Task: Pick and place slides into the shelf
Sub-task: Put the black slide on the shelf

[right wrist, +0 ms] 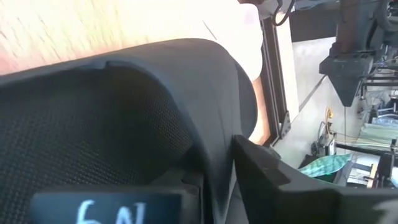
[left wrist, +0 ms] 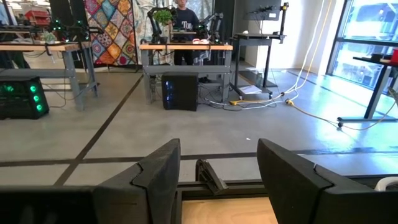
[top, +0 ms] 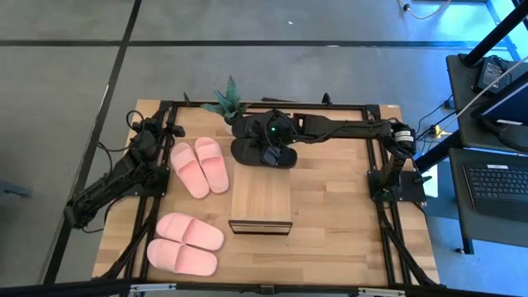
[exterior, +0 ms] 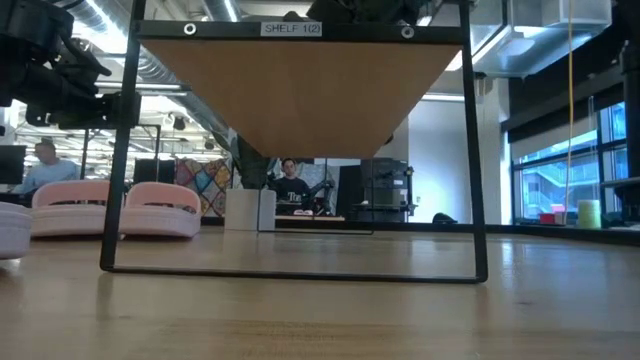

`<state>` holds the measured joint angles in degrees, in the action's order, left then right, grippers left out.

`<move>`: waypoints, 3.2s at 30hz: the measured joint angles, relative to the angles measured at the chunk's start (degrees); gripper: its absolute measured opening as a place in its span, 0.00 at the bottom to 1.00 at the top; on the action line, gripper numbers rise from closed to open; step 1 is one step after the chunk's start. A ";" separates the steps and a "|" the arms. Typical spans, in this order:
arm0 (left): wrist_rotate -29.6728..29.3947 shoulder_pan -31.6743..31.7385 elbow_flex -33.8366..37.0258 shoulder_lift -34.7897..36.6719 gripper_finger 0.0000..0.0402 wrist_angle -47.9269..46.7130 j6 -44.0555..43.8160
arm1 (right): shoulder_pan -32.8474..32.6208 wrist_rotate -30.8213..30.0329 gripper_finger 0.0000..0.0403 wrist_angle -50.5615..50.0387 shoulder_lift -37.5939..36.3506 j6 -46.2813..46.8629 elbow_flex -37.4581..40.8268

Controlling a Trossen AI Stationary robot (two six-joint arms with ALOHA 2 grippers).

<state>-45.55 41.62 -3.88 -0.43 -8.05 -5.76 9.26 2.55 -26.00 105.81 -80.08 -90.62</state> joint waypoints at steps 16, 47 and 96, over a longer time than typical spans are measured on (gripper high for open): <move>0.01 -0.01 0.00 0.00 0.51 0.00 -0.11 | 0.00 -0.02 0.15 0.59 0.06 -3.01 0.04; 0.01 -0.01 0.00 0.01 0.51 0.01 -0.13 | -0.02 2.03 0.22 0.94 0.08 -4.54 0.04; -0.38 -0.01 0.00 0.00 0.51 -0.02 0.33 | 0.70 -0.50 0.51 -3.93 0.08 3.43 -3.37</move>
<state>-45.93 41.61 -3.88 -0.43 -8.08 -5.43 9.96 2.04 -29.93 105.89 -76.65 -93.99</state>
